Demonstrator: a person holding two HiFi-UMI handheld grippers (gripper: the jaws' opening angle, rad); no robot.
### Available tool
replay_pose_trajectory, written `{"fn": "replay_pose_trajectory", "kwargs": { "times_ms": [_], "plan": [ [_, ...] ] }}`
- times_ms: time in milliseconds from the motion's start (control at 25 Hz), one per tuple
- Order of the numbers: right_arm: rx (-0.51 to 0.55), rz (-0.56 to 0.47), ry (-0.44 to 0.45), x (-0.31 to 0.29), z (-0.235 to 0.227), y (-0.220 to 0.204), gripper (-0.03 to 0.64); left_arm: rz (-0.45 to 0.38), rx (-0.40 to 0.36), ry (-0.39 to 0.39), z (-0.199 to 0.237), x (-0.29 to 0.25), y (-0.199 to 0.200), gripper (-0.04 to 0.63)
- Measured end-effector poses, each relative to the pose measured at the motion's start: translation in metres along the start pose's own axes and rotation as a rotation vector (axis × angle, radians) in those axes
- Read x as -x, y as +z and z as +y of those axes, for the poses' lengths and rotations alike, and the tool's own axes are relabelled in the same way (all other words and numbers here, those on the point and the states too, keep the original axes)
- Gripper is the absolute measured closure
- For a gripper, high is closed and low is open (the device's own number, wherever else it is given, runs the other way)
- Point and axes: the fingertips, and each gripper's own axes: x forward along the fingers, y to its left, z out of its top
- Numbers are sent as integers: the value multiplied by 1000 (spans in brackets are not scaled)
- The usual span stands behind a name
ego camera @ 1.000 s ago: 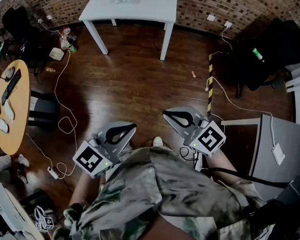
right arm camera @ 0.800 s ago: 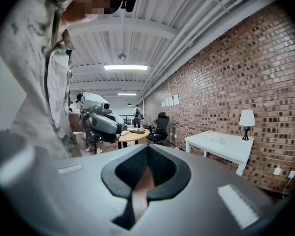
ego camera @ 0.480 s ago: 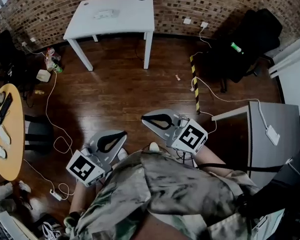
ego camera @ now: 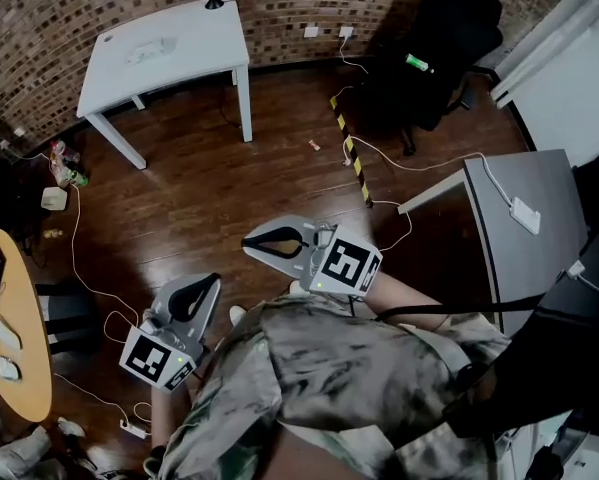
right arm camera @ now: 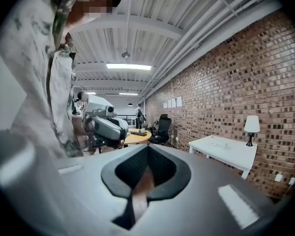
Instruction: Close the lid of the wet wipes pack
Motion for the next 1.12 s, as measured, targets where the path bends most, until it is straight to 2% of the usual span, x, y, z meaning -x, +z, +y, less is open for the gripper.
{"fn": "replay_pose_trajectory", "kwargs": {
  "times_ms": [280,1120],
  "plan": [
    [-10,4,-17,-2,2,2,614,6,-5,-28,1,-3,-2,592],
    [10,-4,-1,-6,4,4,614,6,-2,-14,12,-3,-3,592]
  ]
}}
